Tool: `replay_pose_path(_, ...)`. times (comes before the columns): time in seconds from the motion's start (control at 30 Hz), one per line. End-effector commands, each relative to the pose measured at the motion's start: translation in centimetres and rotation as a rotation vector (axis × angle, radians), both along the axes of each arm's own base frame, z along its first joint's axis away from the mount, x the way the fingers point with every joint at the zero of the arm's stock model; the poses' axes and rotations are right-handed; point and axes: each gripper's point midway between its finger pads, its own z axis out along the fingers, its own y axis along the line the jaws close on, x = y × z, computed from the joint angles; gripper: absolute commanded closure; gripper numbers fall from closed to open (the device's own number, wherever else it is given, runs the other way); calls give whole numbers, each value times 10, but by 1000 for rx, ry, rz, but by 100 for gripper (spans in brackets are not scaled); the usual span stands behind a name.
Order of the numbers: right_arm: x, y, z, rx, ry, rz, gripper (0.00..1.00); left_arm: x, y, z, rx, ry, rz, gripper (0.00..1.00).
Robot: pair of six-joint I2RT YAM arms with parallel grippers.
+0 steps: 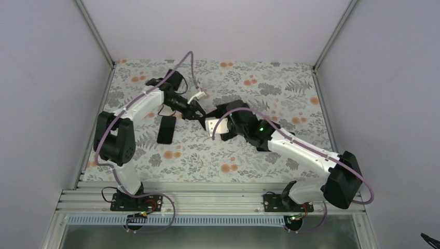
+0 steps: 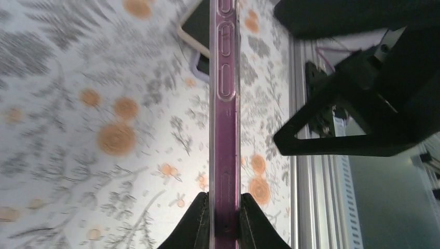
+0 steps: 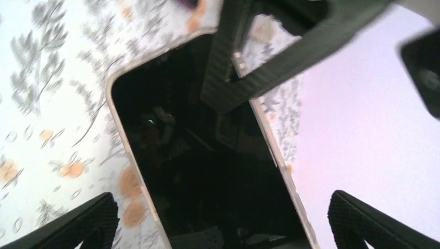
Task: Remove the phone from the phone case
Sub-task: Adjust the phone.
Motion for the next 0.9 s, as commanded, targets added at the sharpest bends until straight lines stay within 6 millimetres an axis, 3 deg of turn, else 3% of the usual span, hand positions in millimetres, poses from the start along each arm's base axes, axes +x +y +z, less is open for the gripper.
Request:
replay_pose_path(0.0,3,5,54,240,140,-84,4,20,5,68,-200,-117,62,98)
replay_pose_path(0.23,19,6,121,505,322,-147,1,35,14,116,-299,-199,152,98)
replay_pose_path(0.47,33,-12,182,783,532,-170,1,31,20,174,-412,-295,209,98)
replay_pose_path(0.7,31,-21,232,1039,777,-131,1,24,24,224,-530,-349,249,98)
replay_pose_path(0.87,15,-23,260,1118,964,-11,1,10,26,255,-633,-322,244,98)
